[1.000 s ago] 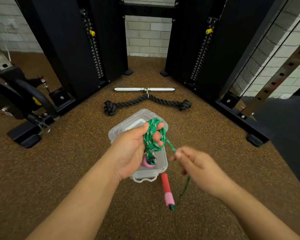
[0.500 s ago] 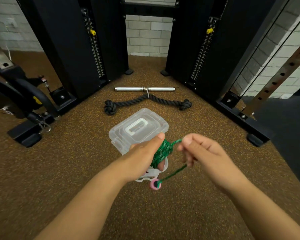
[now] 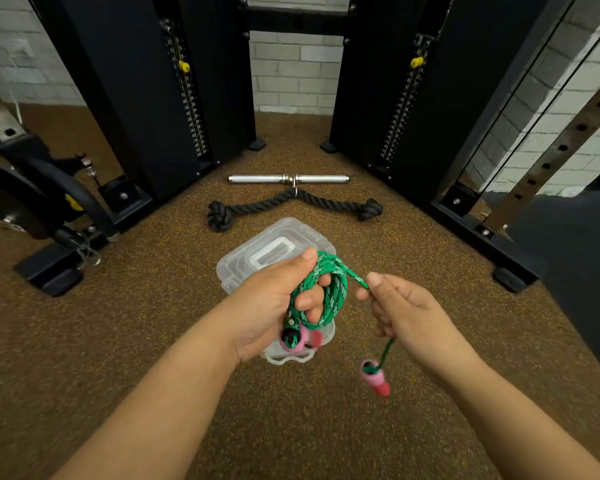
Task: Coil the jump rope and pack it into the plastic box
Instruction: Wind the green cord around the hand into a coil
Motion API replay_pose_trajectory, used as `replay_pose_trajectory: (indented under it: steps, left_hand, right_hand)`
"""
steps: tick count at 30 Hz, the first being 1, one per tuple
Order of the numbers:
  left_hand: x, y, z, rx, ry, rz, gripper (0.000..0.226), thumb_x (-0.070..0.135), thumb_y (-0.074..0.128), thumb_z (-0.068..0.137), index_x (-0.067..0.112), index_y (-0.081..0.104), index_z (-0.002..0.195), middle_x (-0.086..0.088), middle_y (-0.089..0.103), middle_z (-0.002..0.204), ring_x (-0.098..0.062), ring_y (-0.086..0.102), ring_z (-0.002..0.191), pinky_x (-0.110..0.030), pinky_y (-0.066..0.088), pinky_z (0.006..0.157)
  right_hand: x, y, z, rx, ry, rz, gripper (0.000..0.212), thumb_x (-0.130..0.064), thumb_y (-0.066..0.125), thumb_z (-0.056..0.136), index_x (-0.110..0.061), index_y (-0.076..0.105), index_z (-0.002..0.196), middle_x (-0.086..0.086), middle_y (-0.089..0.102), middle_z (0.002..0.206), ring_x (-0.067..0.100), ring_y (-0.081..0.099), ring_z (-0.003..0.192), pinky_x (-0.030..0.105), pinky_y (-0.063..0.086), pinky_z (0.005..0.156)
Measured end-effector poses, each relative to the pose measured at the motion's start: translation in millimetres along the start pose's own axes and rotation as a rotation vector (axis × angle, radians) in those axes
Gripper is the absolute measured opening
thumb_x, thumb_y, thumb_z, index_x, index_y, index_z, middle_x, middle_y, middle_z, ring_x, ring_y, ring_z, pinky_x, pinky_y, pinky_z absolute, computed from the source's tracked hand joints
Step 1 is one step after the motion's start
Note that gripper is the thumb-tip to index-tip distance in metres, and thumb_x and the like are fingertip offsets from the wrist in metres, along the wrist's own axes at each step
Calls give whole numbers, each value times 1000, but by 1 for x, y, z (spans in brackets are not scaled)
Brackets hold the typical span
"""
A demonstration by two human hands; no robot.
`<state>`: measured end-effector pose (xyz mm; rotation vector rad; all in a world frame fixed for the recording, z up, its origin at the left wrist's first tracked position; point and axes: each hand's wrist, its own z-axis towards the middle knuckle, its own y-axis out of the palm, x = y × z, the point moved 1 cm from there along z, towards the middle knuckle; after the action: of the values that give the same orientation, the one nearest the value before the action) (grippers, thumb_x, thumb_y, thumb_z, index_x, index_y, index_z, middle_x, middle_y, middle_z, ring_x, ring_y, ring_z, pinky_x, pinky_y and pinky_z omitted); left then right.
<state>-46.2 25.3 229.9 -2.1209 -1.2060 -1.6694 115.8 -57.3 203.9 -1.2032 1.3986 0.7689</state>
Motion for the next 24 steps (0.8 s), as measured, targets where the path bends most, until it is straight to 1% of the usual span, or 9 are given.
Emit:
replay_pose_trajectory:
  steps: [4, 7, 9, 14, 16, 18, 20, 23, 24]
  left_hand:
    - [-2, 2, 2, 62, 20, 44, 40, 49, 38, 92, 14, 52, 79, 6, 35, 48, -12, 43, 51, -32, 31, 62]
    - [0, 4, 4, 103, 78, -16, 41, 46, 35, 95, 12, 53, 80, 4, 37, 49, -13, 42, 53, -30, 34, 65]
    - [2, 3, 4, 107, 110, -85, 38, 39, 35, 97, 10, 57, 85, 2, 40, 53, -14, 44, 57, -28, 38, 66]
    - [3, -1, 2, 54, 129, -233, 26, 16, 42, 94, 1, 57, 109, -2, 51, 66, -17, 52, 68, -32, 44, 80]
    - [3, -1, 2, 63, 154, -259, 27, 11, 44, 93, -2, 55, 113, -3, 54, 68, -17, 54, 71, -33, 44, 85]
    - [3, -2, 2, 123, 184, -227, 22, 10, 44, 94, -3, 56, 108, -2, 58, 68, -18, 54, 75, -36, 41, 88]
    - [1, -4, 4, 182, 180, -164, 19, 14, 46, 94, 4, 60, 101, 2, 62, 67, -18, 54, 77, -39, 37, 85]
    - [-4, -5, 5, 247, 187, -86, 20, 20, 48, 94, 14, 66, 90, 4, 66, 72, -20, 53, 80, -41, 32, 80]
    - [-5, -5, 5, 270, 189, -49, 22, 22, 48, 94, 17, 68, 87, 3, 67, 76, -21, 54, 81, -39, 35, 76]
  right_hand:
    - [-2, -2, -1, 27, 2, 6, 39, -48, 47, 86, -18, 56, 63, -8, 36, 47, 10, 33, 44, 24, 33, 47]
    - [0, -2, 0, -36, -39, -5, 31, -31, 46, 95, -15, 66, 79, -4, 42, 54, 8, 40, 49, 12, 35, 43]
    - [4, -2, 0, -70, -46, -66, 26, -23, 45, 97, -15, 69, 90, -3, 44, 57, 6, 43, 51, 13, 38, 47]
    - [15, -1, 2, -46, -88, -211, 43, -62, 50, 79, -26, 63, 61, 7, 40, 56, 19, 37, 52, 34, 34, 52]
    - [20, 1, 4, -60, -93, -228, 35, -54, 49, 83, -29, 63, 63, 2, 45, 57, 18, 41, 54, 34, 36, 55]
    - [26, 7, 5, -123, -75, -213, 23, -29, 50, 95, -31, 68, 80, -3, 50, 63, 12, 48, 61, 31, 43, 61]
    - [29, 13, 3, -186, -63, -212, 28, -13, 46, 98, -30, 68, 94, -7, 53, 66, 7, 51, 64, 25, 47, 65]
    - [23, 22, -5, -222, -102, -278, 20, -37, 53, 92, -31, 71, 84, -9, 54, 56, 8, 52, 56, 28, 46, 58]
    - [20, 24, -9, -229, -113, -295, 27, -48, 52, 87, -30, 71, 80, -8, 53, 53, 11, 51, 52, 31, 44, 55]
